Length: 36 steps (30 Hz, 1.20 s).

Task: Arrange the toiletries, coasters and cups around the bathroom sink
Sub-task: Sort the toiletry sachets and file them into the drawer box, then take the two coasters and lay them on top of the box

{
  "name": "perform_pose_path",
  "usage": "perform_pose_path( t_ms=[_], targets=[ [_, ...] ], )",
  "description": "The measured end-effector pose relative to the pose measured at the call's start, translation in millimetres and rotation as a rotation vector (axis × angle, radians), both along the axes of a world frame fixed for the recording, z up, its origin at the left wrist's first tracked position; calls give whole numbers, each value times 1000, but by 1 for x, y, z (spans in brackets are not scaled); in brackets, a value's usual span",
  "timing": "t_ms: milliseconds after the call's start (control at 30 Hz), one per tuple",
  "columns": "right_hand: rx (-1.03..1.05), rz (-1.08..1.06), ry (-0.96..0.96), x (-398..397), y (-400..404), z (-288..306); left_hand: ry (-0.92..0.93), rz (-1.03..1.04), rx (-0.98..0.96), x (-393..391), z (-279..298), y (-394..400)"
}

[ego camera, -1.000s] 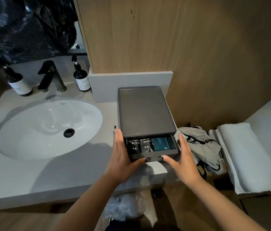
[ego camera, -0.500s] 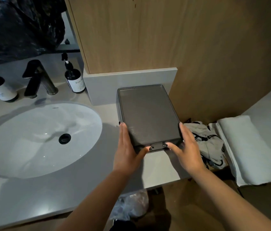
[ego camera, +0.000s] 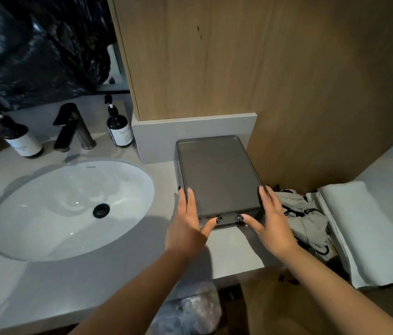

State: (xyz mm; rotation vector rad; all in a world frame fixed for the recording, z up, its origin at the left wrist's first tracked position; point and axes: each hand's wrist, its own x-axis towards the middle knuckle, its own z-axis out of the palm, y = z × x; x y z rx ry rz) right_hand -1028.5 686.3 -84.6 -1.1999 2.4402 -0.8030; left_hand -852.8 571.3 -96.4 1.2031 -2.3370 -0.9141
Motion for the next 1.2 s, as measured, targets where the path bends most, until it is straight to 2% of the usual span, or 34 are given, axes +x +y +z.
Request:
perform_pose_path(
  t_ms=[200,433,600,933,1200],
  targets=[
    [45,192,129,4,4,33,-208,16,-113,13,33,23],
    [78,483,248,16,23,78,-213,-6,-194,40,71,59],
    [132,653,274,37,29,96,-298,34,-226,80,94,87],
    [192,1028,338,136,10,113,-385,182,-222,181,125,122],
    [242,1092,335,226,-19,116,-418,293,-158,261,124,118]
  ],
)
